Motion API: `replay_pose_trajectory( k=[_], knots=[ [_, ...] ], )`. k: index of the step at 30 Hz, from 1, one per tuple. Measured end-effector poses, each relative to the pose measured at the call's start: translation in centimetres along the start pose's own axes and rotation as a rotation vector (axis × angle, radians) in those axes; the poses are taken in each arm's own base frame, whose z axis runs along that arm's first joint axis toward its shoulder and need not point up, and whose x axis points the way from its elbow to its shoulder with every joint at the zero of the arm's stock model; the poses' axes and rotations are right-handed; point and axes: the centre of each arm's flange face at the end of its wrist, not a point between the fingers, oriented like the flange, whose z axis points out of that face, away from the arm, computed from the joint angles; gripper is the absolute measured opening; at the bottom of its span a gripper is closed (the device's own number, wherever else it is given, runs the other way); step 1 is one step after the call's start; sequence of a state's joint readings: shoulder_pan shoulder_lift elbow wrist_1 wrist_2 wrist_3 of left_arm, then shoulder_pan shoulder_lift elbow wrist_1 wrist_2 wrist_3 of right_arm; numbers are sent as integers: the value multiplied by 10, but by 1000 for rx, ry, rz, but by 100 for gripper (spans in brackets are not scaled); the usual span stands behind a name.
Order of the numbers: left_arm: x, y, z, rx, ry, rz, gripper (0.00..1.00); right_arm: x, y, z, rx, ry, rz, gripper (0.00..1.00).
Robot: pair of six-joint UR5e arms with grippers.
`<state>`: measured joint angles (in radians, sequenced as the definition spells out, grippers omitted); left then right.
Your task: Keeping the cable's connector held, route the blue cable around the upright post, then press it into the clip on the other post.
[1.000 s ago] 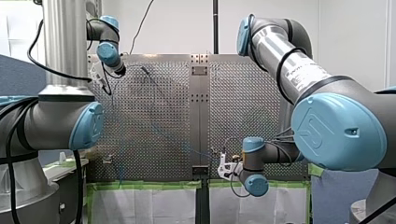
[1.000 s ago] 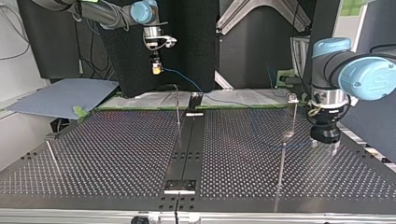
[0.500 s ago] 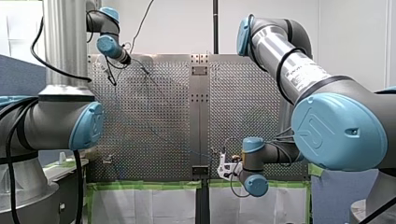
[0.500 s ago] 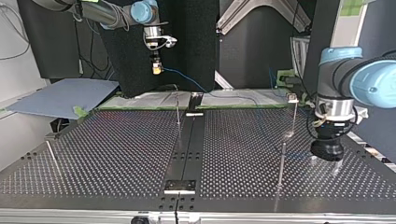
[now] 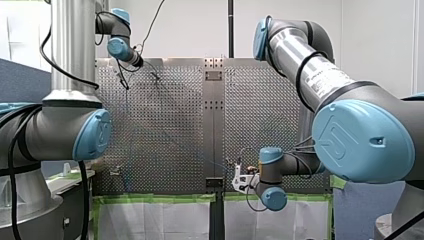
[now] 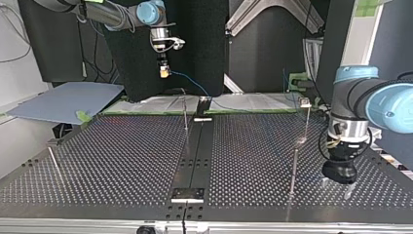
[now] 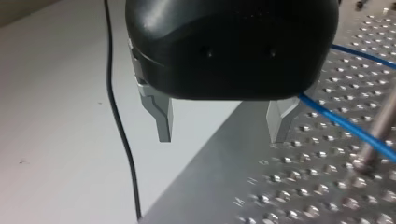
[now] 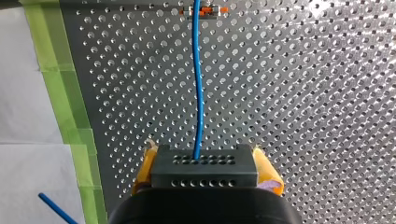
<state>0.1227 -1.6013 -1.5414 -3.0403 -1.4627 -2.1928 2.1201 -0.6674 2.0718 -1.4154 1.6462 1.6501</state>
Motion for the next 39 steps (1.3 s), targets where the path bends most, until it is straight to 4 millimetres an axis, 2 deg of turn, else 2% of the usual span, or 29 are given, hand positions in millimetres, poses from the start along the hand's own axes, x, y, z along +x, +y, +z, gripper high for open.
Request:
replay_pose_trajectory(
  k=[7,21,28,39],
  knots=[
    [-13,-10,8,23,-26,-18,100,-1,0,0,1,-2,-2,0],
    [26,3,26,-7,46,-17,100,-2,0,-1,3,-5,-3,0],
    [28,7,28,-26,39,-17,100,-3,0,-1,2,-6,-3,0],
    [35,-1,25,-38,41,-16,100,-3,0,-1,1,-6,-3,0]
  ],
)
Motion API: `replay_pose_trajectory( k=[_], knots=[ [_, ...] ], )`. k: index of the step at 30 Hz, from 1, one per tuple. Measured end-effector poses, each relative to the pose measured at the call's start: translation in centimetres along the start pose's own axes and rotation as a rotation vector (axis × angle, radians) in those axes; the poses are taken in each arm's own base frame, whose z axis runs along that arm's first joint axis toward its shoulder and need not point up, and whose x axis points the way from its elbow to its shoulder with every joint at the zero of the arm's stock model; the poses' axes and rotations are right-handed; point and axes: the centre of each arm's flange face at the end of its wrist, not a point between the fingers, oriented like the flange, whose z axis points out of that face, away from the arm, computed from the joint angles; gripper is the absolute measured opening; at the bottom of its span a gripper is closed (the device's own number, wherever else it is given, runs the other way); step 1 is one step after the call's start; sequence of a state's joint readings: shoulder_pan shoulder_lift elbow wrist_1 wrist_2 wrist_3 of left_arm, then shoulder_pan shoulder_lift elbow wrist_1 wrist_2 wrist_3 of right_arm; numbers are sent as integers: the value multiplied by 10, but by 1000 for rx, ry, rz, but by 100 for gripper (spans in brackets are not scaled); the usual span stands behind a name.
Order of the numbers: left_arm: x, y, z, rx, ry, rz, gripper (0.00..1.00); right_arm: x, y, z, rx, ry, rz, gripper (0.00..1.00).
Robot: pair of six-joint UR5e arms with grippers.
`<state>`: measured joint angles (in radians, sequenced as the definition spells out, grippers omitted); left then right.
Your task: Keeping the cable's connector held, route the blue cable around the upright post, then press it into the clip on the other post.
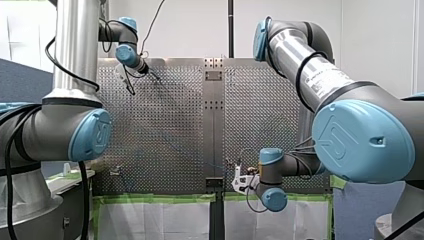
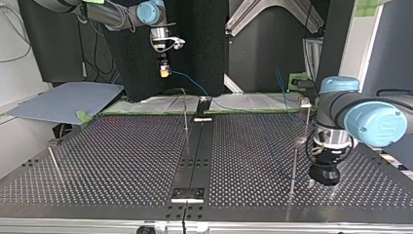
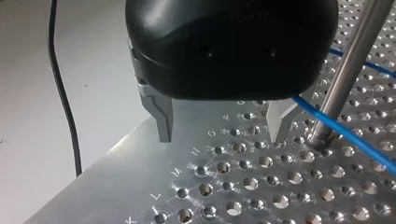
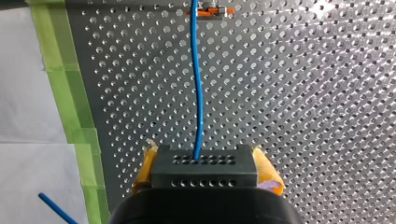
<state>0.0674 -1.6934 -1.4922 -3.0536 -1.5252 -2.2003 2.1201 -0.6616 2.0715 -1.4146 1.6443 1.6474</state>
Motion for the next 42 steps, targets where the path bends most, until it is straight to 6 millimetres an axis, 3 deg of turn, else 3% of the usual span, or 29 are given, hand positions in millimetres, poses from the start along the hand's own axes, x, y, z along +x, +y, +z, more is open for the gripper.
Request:
replay_pose_trajectory(
  k=[7,14,21,26,42],
  knots=[
    [3,1,1,-20,-6,-9,100,-1,0,0,0,-2,-2,0],
    [25,15,13,-36,38,-6,100,-2,0,-1,1,-3,-3,0],
    [26,24,18,-36,42,-8,100,-3,0,-1,1,-6,-7,0],
    [25,28,19,-52,34,-23,100,-3,0,-1,0,-5,-7,0],
    [48,33,11,-119,136,-82,100,-4,0,-1,1,-6,-8,0]
  ],
)
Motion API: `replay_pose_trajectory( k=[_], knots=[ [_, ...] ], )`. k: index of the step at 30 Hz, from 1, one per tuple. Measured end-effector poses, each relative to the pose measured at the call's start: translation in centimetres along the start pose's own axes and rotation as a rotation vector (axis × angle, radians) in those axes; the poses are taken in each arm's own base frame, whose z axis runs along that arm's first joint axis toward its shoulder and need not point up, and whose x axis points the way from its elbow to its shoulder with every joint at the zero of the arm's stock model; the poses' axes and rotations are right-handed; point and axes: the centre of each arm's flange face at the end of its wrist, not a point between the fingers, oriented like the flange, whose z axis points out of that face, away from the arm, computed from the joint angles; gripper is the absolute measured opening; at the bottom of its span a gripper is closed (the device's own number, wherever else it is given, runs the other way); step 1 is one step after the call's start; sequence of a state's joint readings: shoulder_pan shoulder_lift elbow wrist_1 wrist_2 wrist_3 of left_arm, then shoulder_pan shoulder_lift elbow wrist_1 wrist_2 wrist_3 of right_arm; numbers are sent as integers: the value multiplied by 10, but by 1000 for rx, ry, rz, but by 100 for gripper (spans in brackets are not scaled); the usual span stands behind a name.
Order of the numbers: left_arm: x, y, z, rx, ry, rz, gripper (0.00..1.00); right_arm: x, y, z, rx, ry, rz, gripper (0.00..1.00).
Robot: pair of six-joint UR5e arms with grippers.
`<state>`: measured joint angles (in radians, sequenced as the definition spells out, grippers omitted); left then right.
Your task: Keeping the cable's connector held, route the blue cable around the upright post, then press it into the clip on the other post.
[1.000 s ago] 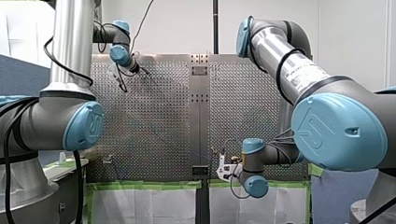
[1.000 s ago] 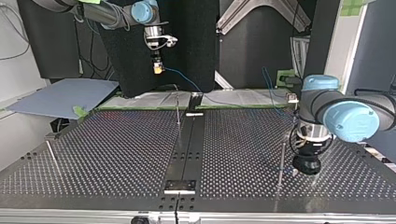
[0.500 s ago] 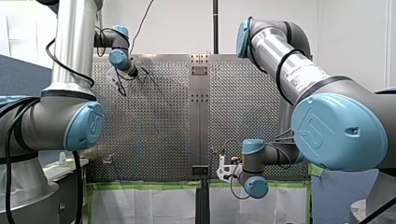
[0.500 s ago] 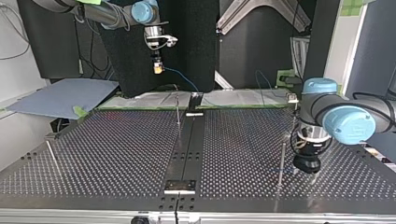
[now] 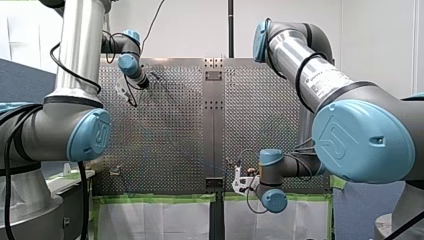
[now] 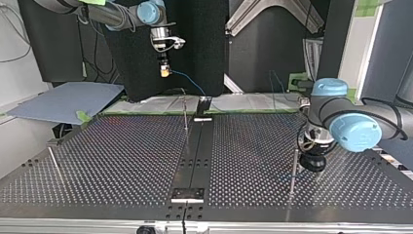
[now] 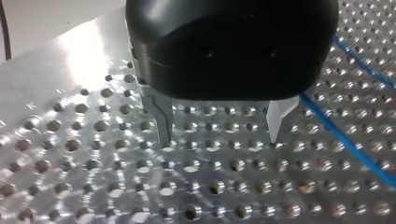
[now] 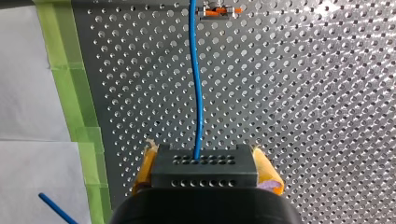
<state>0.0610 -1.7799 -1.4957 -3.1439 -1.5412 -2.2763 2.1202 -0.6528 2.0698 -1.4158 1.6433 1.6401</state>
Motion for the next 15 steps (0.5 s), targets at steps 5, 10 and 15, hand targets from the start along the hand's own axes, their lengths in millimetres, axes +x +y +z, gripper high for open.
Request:
replay_pose_trajectory(
  k=[5,10,15],
  knots=[
    [12,9,-2,11,46,-49,100,0,0,0,0,-1,0,0],
    [18,11,-2,43,69,-94,100,0,0,0,0,-1,0,0],
    [19,10,-2,68,96,-140,100,0,0,0,0,-3,-2,0]
  ],
)
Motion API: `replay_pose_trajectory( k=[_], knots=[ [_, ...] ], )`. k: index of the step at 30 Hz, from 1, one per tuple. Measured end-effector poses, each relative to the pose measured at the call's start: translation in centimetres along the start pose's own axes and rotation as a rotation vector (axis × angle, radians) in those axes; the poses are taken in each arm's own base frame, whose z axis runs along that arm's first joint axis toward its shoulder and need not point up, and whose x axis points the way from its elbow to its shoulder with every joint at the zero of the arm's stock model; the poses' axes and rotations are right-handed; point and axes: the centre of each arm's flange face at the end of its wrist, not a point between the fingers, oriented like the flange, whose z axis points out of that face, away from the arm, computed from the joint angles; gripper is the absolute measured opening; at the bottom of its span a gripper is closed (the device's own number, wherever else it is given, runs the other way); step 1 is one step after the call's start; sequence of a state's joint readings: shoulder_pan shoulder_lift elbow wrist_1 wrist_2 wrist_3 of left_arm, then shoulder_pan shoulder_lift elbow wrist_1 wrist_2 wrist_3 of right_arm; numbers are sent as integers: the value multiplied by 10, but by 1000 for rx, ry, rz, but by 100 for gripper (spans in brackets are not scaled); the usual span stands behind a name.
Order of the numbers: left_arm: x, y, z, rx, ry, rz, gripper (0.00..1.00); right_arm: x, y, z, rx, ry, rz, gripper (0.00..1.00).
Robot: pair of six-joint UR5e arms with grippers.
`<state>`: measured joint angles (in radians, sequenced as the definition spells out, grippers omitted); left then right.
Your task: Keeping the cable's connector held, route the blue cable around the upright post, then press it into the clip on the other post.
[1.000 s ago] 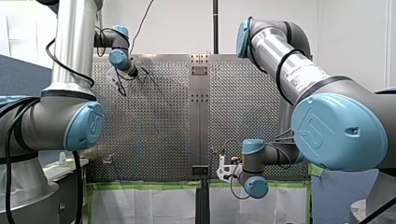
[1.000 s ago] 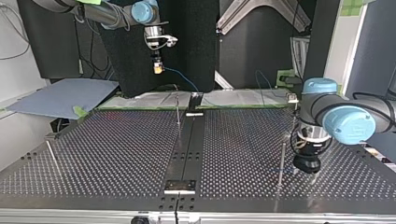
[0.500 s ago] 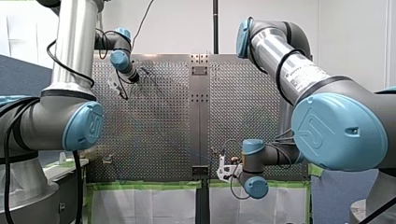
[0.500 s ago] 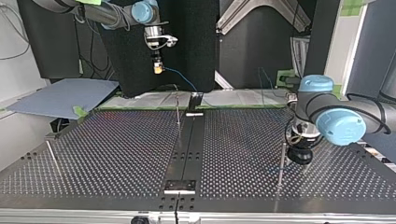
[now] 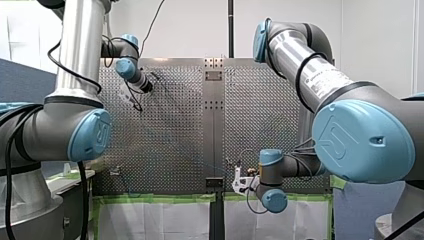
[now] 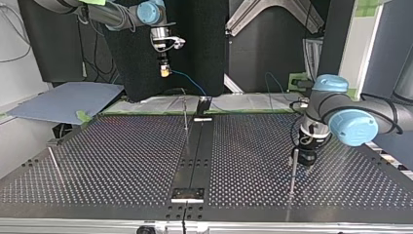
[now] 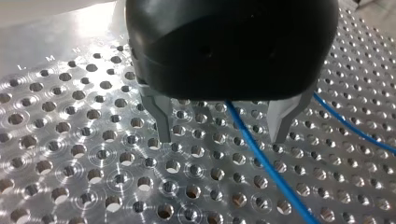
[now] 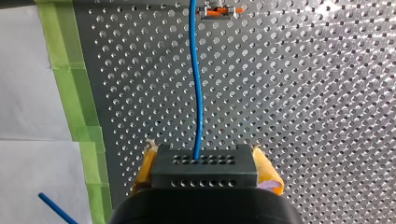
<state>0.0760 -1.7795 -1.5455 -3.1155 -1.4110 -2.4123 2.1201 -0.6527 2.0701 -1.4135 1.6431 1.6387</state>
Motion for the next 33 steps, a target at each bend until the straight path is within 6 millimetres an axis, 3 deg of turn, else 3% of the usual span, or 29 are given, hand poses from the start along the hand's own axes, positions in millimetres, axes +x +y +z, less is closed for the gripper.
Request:
replay_pose_trajectory(
  k=[16,24,33],
  knots=[
    [-3,14,-16,-92,-3,-38,100,-1,0,-1,-1,-2,-3,0],
    [6,7,-36,-55,29,-31,100,-2,0,0,-2,-2,-3,0],
    [-2,-7,-50,-28,-4,-29,100,-2,0,-1,-1,-3,-3,0]
  ],
)
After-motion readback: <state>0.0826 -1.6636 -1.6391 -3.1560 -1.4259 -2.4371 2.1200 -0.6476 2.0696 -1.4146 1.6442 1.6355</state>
